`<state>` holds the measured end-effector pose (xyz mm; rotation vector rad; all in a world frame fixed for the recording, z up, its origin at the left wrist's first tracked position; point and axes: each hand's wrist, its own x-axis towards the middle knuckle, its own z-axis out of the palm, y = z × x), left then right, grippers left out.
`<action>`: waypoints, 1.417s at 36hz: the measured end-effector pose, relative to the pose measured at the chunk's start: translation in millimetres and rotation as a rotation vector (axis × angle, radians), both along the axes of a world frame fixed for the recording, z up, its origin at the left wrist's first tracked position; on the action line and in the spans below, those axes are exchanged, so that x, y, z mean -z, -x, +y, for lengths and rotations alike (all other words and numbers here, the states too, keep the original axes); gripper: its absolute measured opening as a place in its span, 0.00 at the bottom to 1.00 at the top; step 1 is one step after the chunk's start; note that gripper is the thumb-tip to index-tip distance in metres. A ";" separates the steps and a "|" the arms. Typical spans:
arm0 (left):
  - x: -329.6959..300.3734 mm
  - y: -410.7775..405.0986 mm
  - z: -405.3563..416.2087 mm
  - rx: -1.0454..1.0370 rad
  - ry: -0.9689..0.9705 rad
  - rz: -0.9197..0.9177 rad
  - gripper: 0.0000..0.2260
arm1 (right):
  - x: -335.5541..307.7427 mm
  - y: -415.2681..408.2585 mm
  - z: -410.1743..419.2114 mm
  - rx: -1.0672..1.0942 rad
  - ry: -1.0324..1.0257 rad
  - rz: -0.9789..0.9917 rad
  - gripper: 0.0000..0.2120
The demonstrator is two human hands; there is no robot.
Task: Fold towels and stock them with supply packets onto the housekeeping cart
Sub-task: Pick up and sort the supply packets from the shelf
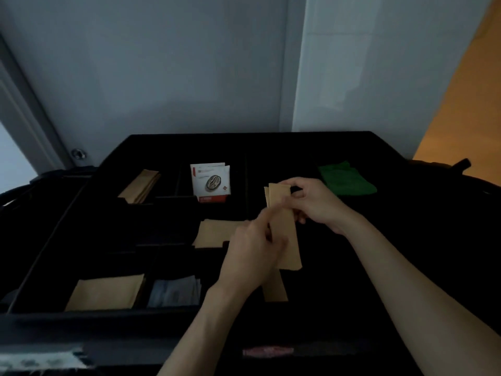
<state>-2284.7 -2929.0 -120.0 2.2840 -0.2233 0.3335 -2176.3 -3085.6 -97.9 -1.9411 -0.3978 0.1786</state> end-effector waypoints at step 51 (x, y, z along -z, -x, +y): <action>24.7 3.0 -25.7 0.220 -0.945 0.185 0.11 | 88.6 5.9 12.2 -0.170 0.205 0.050 0.18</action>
